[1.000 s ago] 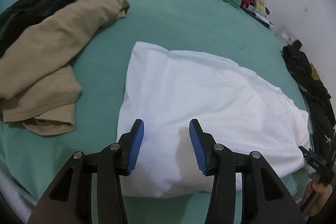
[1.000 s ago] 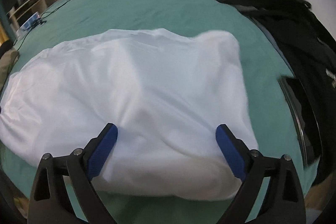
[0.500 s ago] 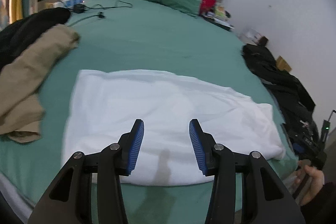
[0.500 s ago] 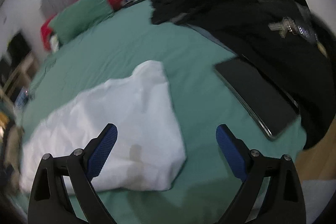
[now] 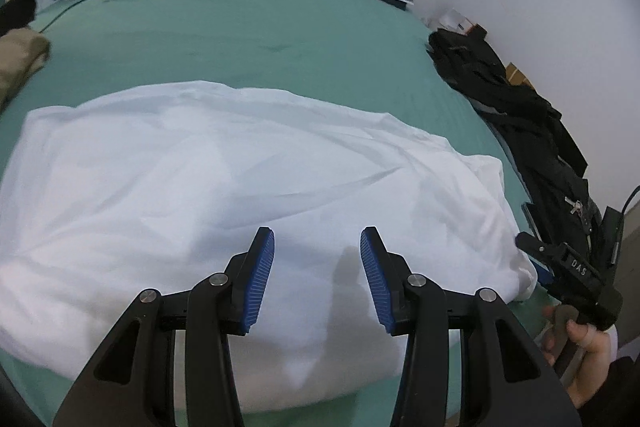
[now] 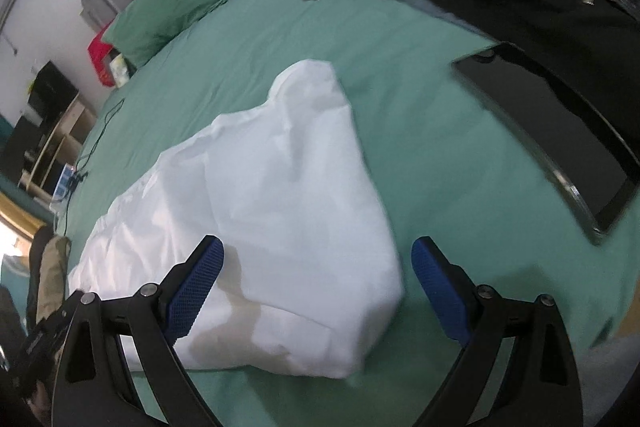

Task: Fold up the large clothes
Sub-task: 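Grasp the white jacket edge with both tools and lift it, then fold the held jacket edge over its body and open both tools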

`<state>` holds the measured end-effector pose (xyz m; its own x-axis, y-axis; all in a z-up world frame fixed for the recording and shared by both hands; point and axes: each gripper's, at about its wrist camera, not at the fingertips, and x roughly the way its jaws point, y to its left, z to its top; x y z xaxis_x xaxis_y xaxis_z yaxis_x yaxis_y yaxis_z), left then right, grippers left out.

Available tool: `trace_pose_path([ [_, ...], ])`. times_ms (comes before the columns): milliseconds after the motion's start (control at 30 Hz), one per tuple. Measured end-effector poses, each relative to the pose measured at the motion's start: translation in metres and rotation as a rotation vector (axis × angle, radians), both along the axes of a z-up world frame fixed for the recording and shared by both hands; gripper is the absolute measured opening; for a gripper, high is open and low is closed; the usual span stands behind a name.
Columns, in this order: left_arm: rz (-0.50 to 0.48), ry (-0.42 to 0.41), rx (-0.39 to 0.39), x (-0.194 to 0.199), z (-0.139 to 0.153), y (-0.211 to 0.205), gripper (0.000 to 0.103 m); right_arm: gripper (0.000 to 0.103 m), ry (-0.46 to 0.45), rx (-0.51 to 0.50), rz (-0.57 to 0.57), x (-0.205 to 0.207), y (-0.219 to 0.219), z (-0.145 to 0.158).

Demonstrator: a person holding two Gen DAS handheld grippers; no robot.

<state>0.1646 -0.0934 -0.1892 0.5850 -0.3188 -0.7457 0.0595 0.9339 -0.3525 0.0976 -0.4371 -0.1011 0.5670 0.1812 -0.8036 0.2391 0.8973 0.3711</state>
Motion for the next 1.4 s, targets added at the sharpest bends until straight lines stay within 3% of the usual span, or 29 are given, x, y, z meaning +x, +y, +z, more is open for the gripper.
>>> trace_pose_path([
  [167,-0.015,0.008,0.012,0.011,-0.006,-0.014,0.048,0.096,0.013,-0.031,0.059,0.009,0.014,-0.005],
  [267,-0.034,0.055,0.086,0.016,-0.019,-0.023,0.048,0.096,0.005,-0.014,0.102,0.012,0.023,-0.006],
  [367,-0.058,0.044,0.162,0.015,-0.021,-0.032,0.048,0.096,-0.01,0.035,0.134,0.012,0.028,-0.008],
  [567,-0.021,0.08,0.162,0.02,-0.02,-0.029,0.048,0.097,-0.034,0.111,0.168,0.019,0.038,-0.013],
  [767,-0.005,0.115,0.158,0.022,-0.016,-0.033,0.048,0.097,-0.089,0.306,0.212,0.031,0.046,-0.018],
  [867,-0.024,0.103,0.19,0.02,-0.018,-0.036,0.048,0.096,-0.091,0.314,0.252,0.038,0.059,-0.021],
  [900,-0.027,0.099,0.194,0.02,-0.019,-0.035,0.048,0.093,-0.093,0.318,0.265,0.04,0.064,-0.022],
  [1000,-0.017,0.099,0.177,0.022,-0.02,-0.031,0.048,0.052,-0.059,0.345,0.308,0.047,0.077,-0.028],
  [1033,-0.018,0.098,0.176,0.023,-0.021,-0.031,0.048,0.018,-0.056,0.373,0.316,0.048,0.08,-0.03],
  [1067,-0.021,0.099,0.183,0.024,-0.021,-0.031,0.048,0.018,-0.047,0.406,0.35,0.049,0.087,-0.031],
  [1200,-0.024,0.104,0.189,0.024,-0.019,-0.033,0.048,0.017,-0.097,0.282,0.43,0.045,0.114,-0.003],
  [1400,-0.017,0.119,0.064,0.023,-0.009,-0.007,0.048,0.016,-0.153,0.179,0.496,0.04,0.143,0.033],
])
